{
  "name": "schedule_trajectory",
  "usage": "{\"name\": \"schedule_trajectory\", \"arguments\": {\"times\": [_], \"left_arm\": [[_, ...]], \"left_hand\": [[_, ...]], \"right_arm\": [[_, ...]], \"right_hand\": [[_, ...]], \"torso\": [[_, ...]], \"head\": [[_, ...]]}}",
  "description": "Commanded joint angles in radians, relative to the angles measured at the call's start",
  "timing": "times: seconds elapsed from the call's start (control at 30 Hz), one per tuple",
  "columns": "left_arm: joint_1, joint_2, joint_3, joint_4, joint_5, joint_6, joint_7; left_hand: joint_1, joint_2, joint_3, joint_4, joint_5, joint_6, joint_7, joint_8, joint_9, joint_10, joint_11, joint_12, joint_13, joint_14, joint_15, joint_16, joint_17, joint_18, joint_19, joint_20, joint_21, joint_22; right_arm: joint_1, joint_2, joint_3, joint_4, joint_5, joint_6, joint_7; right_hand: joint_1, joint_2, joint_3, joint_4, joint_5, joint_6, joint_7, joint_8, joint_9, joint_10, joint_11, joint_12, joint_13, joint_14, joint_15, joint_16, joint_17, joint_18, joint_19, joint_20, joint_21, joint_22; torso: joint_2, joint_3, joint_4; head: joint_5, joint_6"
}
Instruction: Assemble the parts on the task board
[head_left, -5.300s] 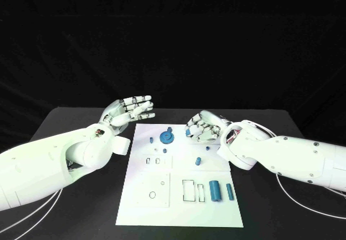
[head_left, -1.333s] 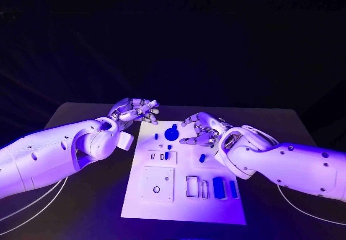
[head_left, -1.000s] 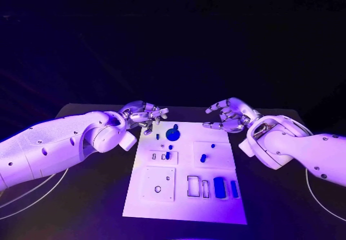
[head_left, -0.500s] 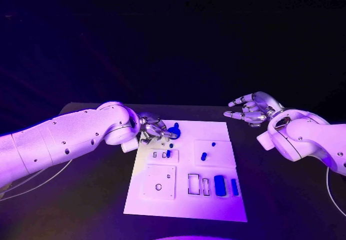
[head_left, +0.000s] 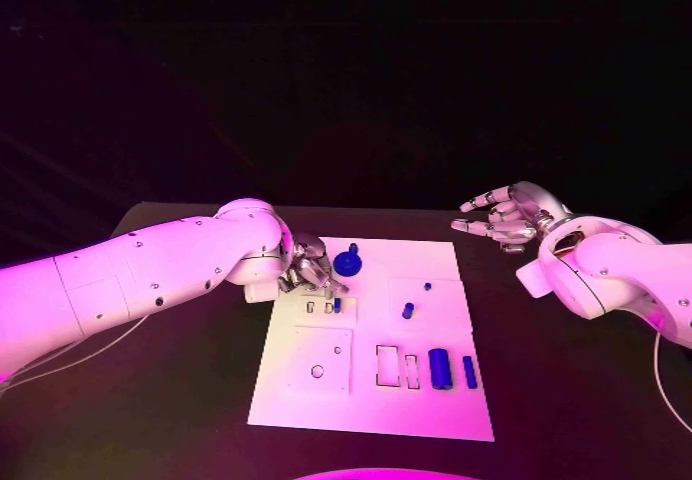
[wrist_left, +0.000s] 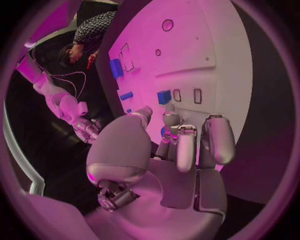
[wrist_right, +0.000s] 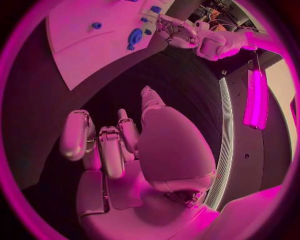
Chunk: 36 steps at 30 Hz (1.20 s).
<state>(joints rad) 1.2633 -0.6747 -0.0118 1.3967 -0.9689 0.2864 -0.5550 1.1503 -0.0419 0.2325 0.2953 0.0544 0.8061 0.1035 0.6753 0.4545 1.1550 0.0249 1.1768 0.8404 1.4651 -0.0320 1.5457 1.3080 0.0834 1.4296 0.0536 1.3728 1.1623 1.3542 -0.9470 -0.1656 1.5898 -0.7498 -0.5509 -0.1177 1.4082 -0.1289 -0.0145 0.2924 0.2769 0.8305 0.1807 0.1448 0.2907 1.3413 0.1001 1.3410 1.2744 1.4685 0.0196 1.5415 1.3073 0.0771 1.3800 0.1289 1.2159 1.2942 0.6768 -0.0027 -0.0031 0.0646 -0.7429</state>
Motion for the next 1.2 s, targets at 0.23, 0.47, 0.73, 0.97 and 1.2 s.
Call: {"name": "schedule_trajectory", "arguments": {"times": [0.23,0.47,0.73,0.97,1.2], "left_arm": [[0.003,0.013,-0.002,0.000,-0.032,0.050,-0.051],[0.003,0.020,-0.006,-0.004,-0.031,0.063,-0.054],[0.003,0.031,-0.012,-0.016,-0.028,0.072,-0.051],[0.002,0.042,-0.018,-0.022,-0.013,0.067,-0.042],[0.002,0.045,-0.020,-0.024,-0.006,0.062,-0.035]], "left_hand": [[-0.075,-0.022,-0.066,0.000,-0.005,0.004,-0.006,0.016,0.025,0.018,-0.003,0.022,0.030,0.088,-0.013,0.002,0.205,-0.011,0.014,-0.004,0.017,0.028],[-0.085,-0.022,-0.080,0.000,-0.005,0.003,-0.008,0.019,0.030,0.019,-0.004,0.025,0.034,0.088,-0.013,0.001,0.203,-0.012,0.016,-0.005,0.022,0.036],[-0.057,-0.011,-0.082,-0.003,-0.004,0.002,-0.010,0.022,0.039,0.018,-0.006,0.024,0.033,0.088,-0.015,0.002,0.206,-0.013,0.016,-0.005,0.024,0.039],[-0.002,0.011,-0.067,-0.004,-0.004,-0.001,-0.010,0.021,0.048,0.017,-0.006,0.024,0.035,0.088,-0.015,0.002,0.206,-0.013,0.015,-0.004,0.027,0.044],[0.020,0.020,-0.056,-0.004,-0.003,0.001,-0.011,0.022,0.053,0.017,-0.007,0.023,0.035,0.088,-0.016,0.000,0.204,-0.014,0.015,-0.004,0.029,0.046]], "right_arm": [[0.000,0.004,0.000,-0.005,-0.001,0.021,-0.008],[0.000,0.007,0.000,-0.008,-0.003,0.026,-0.012],[0.000,0.009,0.000,-0.010,-0.005,0.031,-0.014],[0.000,0.013,0.000,-0.013,-0.005,0.036,-0.019],[0.000,0.016,0.000,-0.017,-0.005,0.041,-0.024]], "right_hand": [[0.007,0.004,-0.003,-0.005,0.008,0.008,0.002,0.006,-0.001,0.003,-0.004,0.005,0.001,0.078,0.001,-0.004,0.161,0.010,-0.003,-0.005,-0.003,-0.001],[0.007,0.004,-0.003,-0.005,0.008,0.008,0.002,0.006,-0.001,0.003,-0.004,0.005,0.001,0.078,0.001,-0.004,0.161,0.010,-0.003,-0.005,-0.003,-0.001],[0.008,0.004,-0.003,-0.005,0.009,0.008,0.001,0.006,-0.002,0.003,-0.004,0.005,0.001,0.077,0.001,-0.005,0.160,0.010,-0.003,-0.005,-0.004,-0.001],[0.013,0.006,-0.003,-0.004,0.025,0.010,0.000,0.007,-0.003,0.003,-0.005,0.005,0.000,0.077,0.000,-0.006,0.158,0.011,-0.004,-0.006,-0.007,-0.002],[0.015,0.007,-0.003,-0.004,0.037,0.011,0.000,0.007,-0.004,0.003,-0.006,0.005,-0.001,0.077,-0.001,-0.007,0.156,0.011,-0.004,-0.007,-0.009,-0.003]], "torso": [[0.001,-0.0004,0.0008],[0.002,-0.0013,0.0003],[0.002,-0.0016,0.0004],[0.002,-0.0015,0.0000],[0.001,-0.0006,0.0007]], "head": [[-0.002,-0.002],[-0.002,-0.003],[-0.004,-0.008],[-0.004,-0.010],[-0.005,-0.012]]}}
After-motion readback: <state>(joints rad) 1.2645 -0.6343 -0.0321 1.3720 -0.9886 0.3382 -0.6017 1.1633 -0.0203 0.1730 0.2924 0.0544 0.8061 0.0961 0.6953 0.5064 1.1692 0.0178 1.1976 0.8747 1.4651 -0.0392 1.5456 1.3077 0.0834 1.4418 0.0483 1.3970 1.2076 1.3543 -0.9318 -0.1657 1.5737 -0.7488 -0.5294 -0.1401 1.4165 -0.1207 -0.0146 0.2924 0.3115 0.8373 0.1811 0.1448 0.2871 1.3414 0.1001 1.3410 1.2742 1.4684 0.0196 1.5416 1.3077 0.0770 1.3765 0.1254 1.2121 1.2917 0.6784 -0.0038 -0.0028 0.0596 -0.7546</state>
